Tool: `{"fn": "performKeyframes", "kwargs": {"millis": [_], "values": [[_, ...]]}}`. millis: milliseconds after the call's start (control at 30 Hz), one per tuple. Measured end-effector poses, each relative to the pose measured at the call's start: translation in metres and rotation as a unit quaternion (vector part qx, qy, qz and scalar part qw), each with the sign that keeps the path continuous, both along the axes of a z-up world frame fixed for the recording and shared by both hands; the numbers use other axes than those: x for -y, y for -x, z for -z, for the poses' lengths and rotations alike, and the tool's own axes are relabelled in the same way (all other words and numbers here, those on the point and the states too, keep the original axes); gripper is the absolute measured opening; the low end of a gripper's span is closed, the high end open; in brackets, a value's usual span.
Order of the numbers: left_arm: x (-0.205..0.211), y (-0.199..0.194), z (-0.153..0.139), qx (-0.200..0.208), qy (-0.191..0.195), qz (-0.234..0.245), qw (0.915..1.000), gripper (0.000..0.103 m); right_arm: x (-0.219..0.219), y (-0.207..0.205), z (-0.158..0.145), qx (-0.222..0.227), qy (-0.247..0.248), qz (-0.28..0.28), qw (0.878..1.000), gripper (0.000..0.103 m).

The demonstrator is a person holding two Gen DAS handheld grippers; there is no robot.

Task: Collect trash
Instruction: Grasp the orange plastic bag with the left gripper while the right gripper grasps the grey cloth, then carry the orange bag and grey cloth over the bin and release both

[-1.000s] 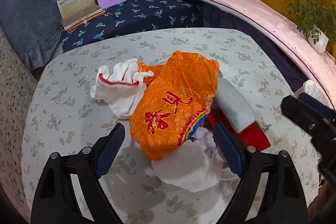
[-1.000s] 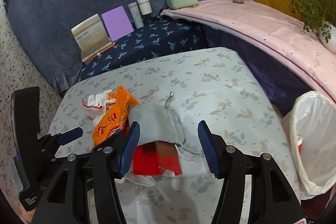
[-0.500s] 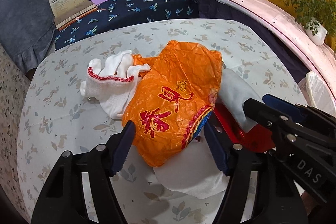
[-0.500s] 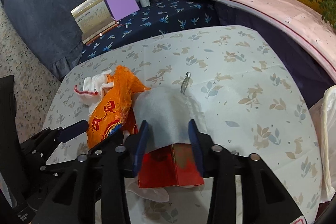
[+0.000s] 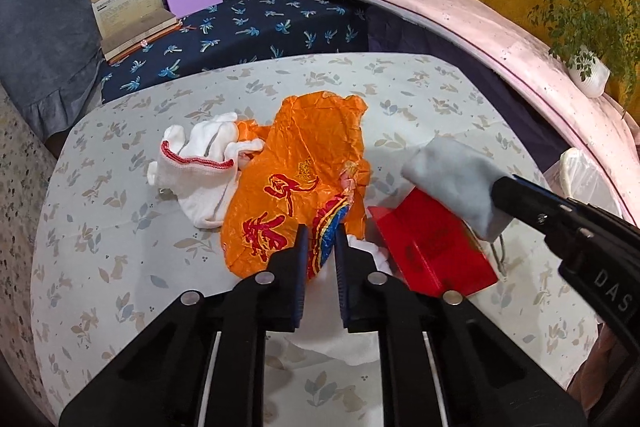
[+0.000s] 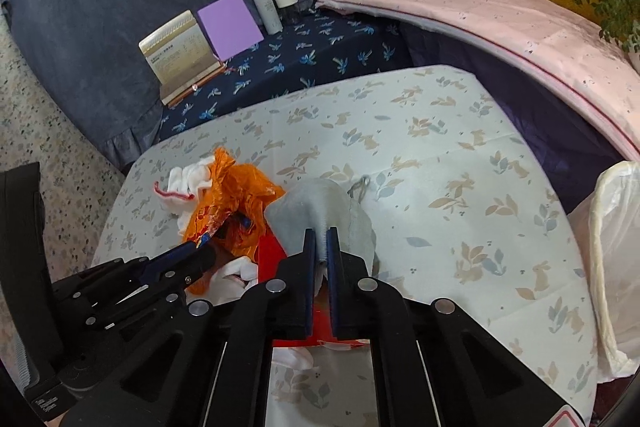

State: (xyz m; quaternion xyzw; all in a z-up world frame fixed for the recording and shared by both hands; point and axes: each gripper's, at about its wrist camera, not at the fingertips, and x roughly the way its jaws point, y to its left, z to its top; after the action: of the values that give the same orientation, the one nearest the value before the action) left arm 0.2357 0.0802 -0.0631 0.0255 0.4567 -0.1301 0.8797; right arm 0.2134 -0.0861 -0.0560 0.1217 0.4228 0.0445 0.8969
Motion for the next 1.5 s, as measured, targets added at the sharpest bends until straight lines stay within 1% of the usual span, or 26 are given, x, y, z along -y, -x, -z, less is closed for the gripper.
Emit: {"fn": "performKeyframes", "kwargs": {"millis": [200, 433, 667, 867, 1100, 1333, 1500], "values": [[0.001, 0.011, -0.025, 0.015, 0.024, 0.001, 0.9996, 0.008, 0.015, 0.017, -0.028, 0.031, 0.000, 0.013, 0.999, 0.005], [0.017, 0.027, -0.057, 0.038, 0.052, 0.023, 0.9977, 0.007, 0.036, 0.041, -0.061, 0.069, 0.000, 0.030, 0.997, 0.005], [0.055, 0.044, -0.082, 0.055, 0.063, 0.058, 0.9949, 0.007, 0.068, 0.066, -0.081, 0.093, 0.003, 0.056, 0.994, 0.005], [0.097, 0.060, -0.097, 0.064, 0.076, 0.093, 0.9907, 0.007, 0.103, 0.088, -0.093, 0.107, 0.014, 0.087, 0.990, 0.005], [0.151, 0.078, -0.106, 0.064, 0.090, 0.138, 0.9842, 0.007, 0.155, 0.121, -0.103, 0.118, 0.022, 0.135, 0.984, 0.005], [0.204, 0.095, -0.104, 0.053, 0.097, 0.181, 0.9773, 0.007, 0.203, 0.149, -0.101, 0.114, 0.029, 0.182, 0.976, 0.005], [0.235, 0.104, -0.103, 0.048, 0.101, 0.207, 0.9720, 0.007, 0.229, 0.162, -0.096, 0.109, 0.028, 0.208, 0.972, 0.005]]}}
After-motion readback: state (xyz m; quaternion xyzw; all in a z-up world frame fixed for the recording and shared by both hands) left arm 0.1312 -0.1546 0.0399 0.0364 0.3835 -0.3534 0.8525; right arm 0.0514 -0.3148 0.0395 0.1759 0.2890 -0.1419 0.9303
